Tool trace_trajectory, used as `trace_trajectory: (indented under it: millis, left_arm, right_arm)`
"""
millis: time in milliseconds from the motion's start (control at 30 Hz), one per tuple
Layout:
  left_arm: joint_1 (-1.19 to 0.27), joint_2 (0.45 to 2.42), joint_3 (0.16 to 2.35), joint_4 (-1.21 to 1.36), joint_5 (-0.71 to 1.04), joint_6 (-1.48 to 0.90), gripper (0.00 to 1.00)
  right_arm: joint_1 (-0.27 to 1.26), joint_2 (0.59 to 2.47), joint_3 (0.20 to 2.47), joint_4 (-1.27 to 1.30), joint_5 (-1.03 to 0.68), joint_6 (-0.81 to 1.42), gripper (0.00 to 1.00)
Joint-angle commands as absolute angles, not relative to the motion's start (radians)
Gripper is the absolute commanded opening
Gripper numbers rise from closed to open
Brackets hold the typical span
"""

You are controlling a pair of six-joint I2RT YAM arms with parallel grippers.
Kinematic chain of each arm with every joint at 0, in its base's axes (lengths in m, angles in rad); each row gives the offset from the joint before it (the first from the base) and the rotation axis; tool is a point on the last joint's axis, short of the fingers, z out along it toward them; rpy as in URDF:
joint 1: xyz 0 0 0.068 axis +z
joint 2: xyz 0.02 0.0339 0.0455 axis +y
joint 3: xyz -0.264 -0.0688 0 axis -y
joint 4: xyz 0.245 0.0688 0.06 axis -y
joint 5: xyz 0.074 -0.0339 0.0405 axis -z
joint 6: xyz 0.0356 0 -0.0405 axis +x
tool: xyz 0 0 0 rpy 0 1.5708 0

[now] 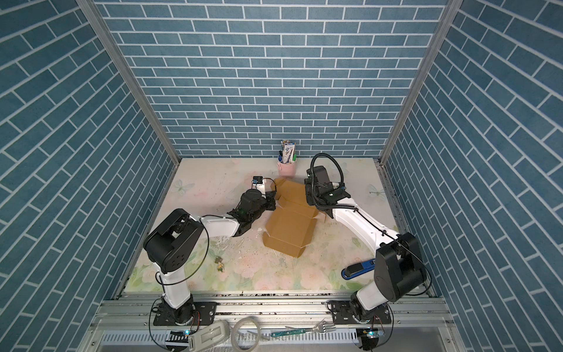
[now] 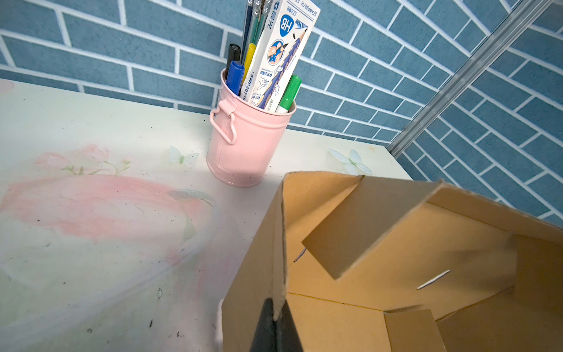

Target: Fold the paper box

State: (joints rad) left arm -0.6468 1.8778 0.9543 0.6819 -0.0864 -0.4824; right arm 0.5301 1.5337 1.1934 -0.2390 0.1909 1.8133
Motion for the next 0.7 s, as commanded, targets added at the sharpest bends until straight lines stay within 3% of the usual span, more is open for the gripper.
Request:
trace_trajectory:
  millis: [0, 467, 667]
  left_arm:
    - [-0.654, 1.854, 0.940, 0.700, -0.091, -0.486, 0.00]
    - [-0.660, 1.854, 0.942, 0.689, -0.086, -0.488, 0.00]
    - [-0.663, 1.852, 0.946, 0.682, -0.079, -0.488, 0.00]
  right_arm:
    - [0.520, 1.572, 1.195, -0.208, 0.193, 1.870, 0.52]
    - [0.515, 1.609, 1.192, -0.154, 0.210, 1.879, 0.31]
    - [0.515, 1.606, 1.162, -0.105, 0.230, 1.860, 0.15]
